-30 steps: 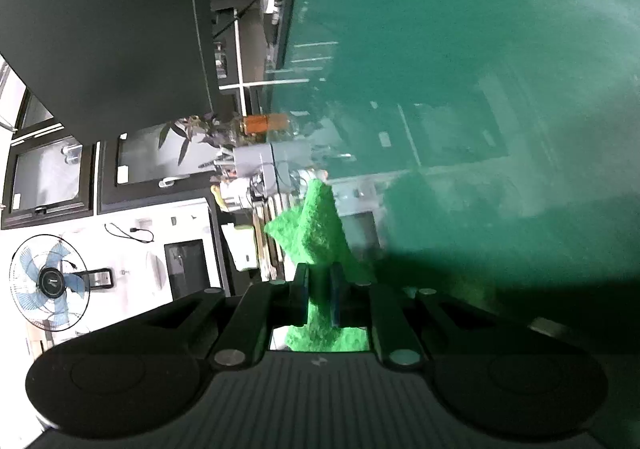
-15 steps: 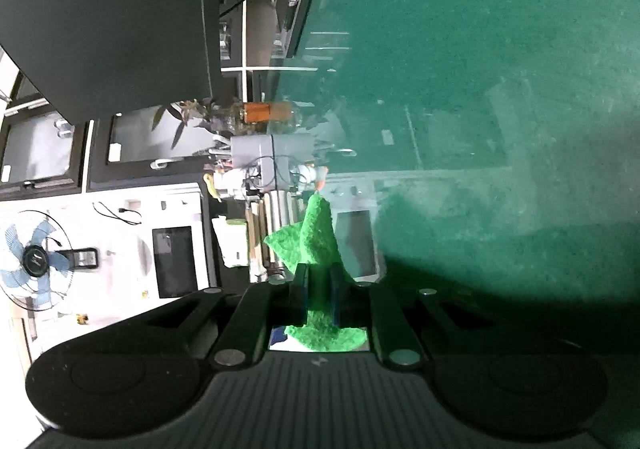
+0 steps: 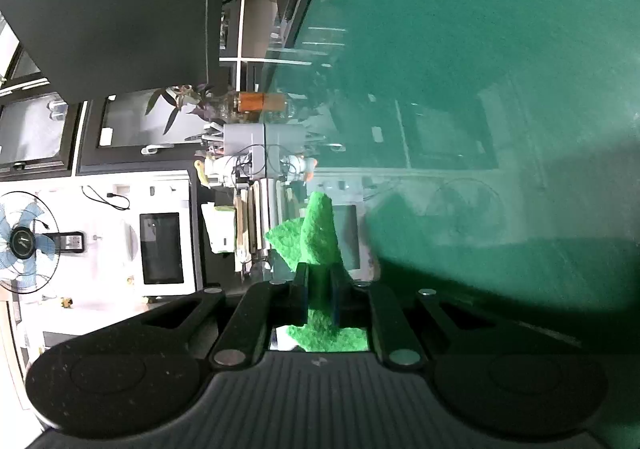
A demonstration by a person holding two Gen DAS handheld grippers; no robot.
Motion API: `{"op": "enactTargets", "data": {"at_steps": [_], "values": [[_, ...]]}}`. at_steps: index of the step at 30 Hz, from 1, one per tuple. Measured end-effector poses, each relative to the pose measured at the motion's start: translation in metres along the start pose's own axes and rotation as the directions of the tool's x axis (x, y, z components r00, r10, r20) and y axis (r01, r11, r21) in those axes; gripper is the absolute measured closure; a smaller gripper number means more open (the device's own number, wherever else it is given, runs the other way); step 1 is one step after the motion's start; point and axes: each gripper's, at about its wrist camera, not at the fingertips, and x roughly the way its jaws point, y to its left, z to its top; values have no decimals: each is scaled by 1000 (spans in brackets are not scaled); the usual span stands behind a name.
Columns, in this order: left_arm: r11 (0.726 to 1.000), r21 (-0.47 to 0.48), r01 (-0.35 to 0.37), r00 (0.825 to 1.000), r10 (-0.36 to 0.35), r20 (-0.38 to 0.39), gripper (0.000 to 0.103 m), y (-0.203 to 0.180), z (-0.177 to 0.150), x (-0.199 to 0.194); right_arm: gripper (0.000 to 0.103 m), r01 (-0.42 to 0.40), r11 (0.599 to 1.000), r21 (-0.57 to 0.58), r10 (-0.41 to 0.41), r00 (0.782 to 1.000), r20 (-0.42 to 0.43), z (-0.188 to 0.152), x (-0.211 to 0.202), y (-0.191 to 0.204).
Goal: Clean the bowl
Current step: 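Sweep the cloth over the bowl interior with the right tool while the left tool holds the rim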
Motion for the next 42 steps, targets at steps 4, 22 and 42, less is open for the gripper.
{"op": "enactTargets", "data": {"at_steps": [4,22,42], "values": [[1000,27,5,1000,-5,8,70,-2,-1,0,91,-7,1000,29,7,1000,-2,-11,-12,-5],[998,61,10,999,-12,31,65,-6,2,4,92,-32,998,47,33,999,-15,-3,-8,-11],[997,73,22,997,-27,75,56,-13,8,10,91,7,1000,-10,-7,999,36,13,21,7]]}}
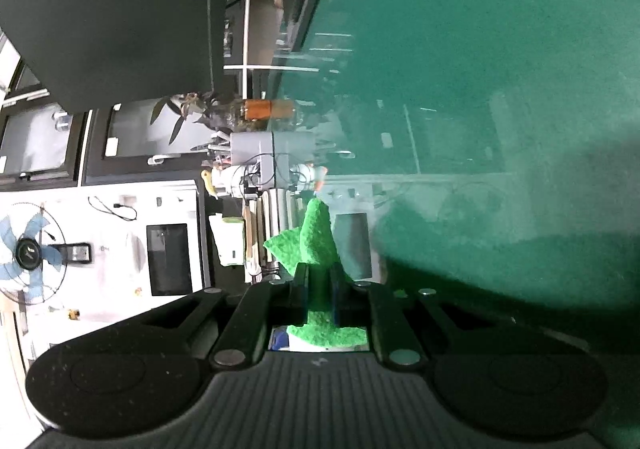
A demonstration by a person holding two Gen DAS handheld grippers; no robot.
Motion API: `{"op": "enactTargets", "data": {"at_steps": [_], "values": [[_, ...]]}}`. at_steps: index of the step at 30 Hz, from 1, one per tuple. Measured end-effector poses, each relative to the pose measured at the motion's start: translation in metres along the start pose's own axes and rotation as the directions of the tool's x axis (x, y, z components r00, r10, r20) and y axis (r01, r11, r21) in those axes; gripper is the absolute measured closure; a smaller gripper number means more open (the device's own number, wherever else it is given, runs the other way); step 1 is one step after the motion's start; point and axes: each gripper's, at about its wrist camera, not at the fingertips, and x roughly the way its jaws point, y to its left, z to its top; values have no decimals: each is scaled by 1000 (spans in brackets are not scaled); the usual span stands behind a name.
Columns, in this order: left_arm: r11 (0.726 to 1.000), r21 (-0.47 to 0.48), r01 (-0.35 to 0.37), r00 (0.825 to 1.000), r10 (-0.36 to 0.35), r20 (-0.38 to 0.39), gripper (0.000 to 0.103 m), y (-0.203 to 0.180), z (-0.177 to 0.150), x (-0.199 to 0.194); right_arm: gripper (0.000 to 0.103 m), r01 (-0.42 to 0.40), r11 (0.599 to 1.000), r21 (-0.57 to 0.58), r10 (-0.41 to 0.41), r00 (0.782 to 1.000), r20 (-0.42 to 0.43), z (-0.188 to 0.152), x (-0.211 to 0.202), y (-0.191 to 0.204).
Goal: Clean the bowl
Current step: 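Sweep the cloth over the bowl interior with the right tool while the left tool holds the rim, then wipe the cloth along the bowl rim with the right tool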
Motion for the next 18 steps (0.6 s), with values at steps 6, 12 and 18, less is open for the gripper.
{"op": "enactTargets", "data": {"at_steps": [6,12,18], "values": [[1000,-28,-1,1000,1,-7,56,1,5,4,91,3,998,64,-6,999,49,-21,-40,-16],[993,-114,-19,1000,17,-20,52,6,0,-16,91,-11,997,78,5,997,73,-25,-43,-18],[994,-108,-35,998,30,-52,61,3,-15,-18,91,-18,995,97,11,997,77,-27,-41,-21]]}}
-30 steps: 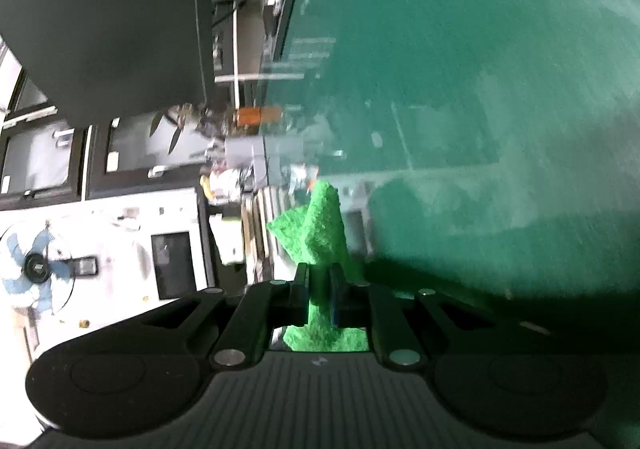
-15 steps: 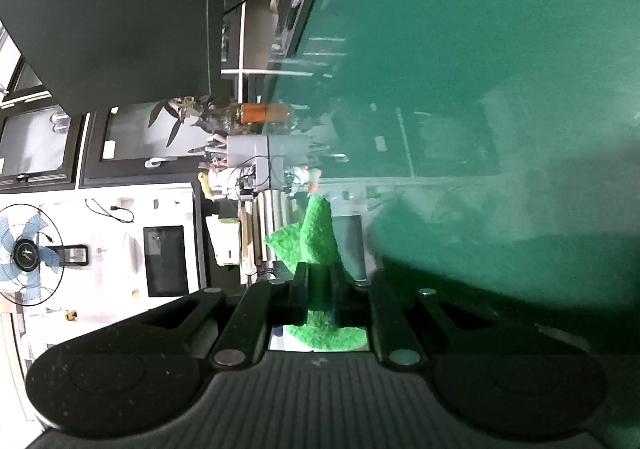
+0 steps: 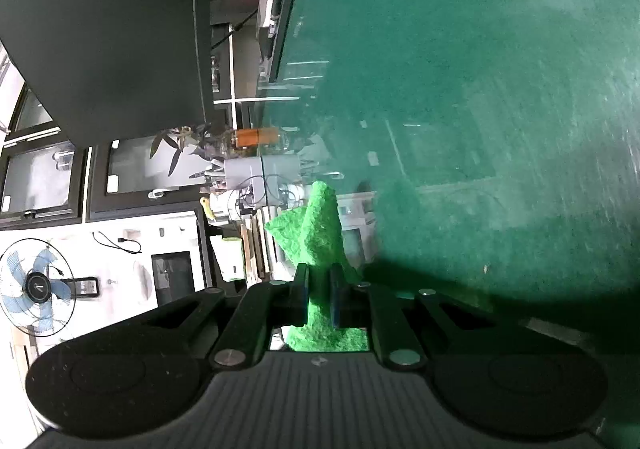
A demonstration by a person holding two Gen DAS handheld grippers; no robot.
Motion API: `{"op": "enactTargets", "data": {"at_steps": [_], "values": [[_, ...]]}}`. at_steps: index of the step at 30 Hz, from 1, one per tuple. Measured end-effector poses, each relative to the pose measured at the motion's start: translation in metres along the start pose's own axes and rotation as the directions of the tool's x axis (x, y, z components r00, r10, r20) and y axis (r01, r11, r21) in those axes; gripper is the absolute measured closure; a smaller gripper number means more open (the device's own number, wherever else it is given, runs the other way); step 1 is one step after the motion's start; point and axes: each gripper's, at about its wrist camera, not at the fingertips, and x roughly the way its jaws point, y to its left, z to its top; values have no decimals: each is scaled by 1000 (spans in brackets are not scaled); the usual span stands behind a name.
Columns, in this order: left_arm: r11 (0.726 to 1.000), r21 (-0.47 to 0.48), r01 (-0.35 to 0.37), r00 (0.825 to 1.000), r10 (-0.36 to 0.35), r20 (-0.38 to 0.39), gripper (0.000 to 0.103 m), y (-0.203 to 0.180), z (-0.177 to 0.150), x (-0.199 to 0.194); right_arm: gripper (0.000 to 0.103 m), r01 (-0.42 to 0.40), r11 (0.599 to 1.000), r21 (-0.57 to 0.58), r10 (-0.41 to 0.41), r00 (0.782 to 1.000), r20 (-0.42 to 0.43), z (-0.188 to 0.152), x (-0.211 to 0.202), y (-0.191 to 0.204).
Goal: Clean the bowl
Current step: 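Wipe the cloth along the bowl rim with the right tool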
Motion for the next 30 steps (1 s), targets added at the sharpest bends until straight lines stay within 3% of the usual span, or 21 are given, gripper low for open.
{"op": "enactTargets", "data": {"at_steps": [6,16,23,30], "values": [[997,79,-10,999,7,38,63,-5,1,1,91,-6,1000,0,6,1000,-1,-2,-1,0],[997,73,-3,999,0,44,63,-5,4,5,91,7,1000,16,-7,1000,-17,9,13,0],[998,68,-7,999,5,43,63,-5,5,7,91,26,998,-50,-30,998,-63,24,48,17],[995,96,10,999,-14,41,61,-6,9,10,93,22,998,-59,-27,997,-76,12,23,7]]}}
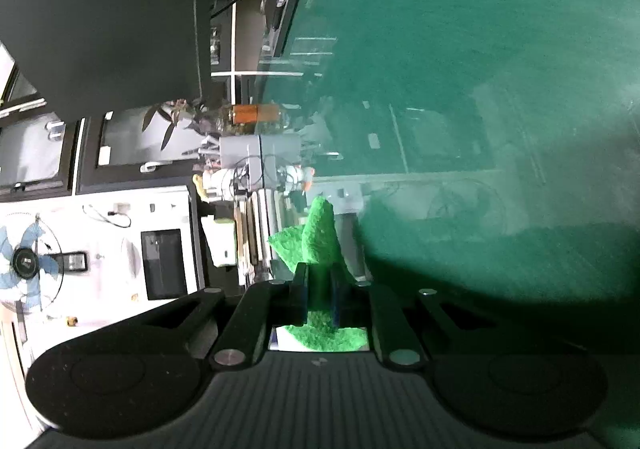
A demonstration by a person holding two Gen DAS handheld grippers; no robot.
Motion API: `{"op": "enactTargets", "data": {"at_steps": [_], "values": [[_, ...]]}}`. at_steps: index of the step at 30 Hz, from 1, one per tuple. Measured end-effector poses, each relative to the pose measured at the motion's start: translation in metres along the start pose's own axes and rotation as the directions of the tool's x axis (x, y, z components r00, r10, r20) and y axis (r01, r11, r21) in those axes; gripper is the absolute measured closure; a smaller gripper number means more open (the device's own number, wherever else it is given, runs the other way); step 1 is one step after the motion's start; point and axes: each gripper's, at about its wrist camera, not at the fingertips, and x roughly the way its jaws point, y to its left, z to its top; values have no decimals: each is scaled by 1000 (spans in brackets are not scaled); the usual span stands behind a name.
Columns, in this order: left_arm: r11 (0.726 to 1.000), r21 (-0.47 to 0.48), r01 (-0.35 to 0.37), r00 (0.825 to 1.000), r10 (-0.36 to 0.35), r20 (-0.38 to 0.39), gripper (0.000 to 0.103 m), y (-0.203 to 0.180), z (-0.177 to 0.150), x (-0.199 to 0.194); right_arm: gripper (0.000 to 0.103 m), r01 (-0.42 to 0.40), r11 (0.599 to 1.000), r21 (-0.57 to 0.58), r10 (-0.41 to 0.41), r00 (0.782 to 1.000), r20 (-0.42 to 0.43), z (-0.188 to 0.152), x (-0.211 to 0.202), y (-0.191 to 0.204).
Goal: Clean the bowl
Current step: 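Wipe the cloth along the bowl rim with the right tool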
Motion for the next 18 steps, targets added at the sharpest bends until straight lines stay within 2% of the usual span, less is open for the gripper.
{"op": "enactTargets", "data": {"at_steps": [3,8,14,18], "values": [[1000,4,3,1000,-3,-2,61,0,0,1,93,-2,1000,19,3,1000,-4,-5,-12,-7],[1000,7,3,1000,-3,-4,61,0,0,1,93,-13,999,33,13,1000,-5,-1,-5,-5],[1000,5,-1,1000,1,-3,61,0,0,1,92,-17,1000,-3,16,999,-49,14,39,12],[1000,13,7,1000,-7,1,61,0,0,1,92,-22,1000,-10,21,999,-46,13,31,12]]}}
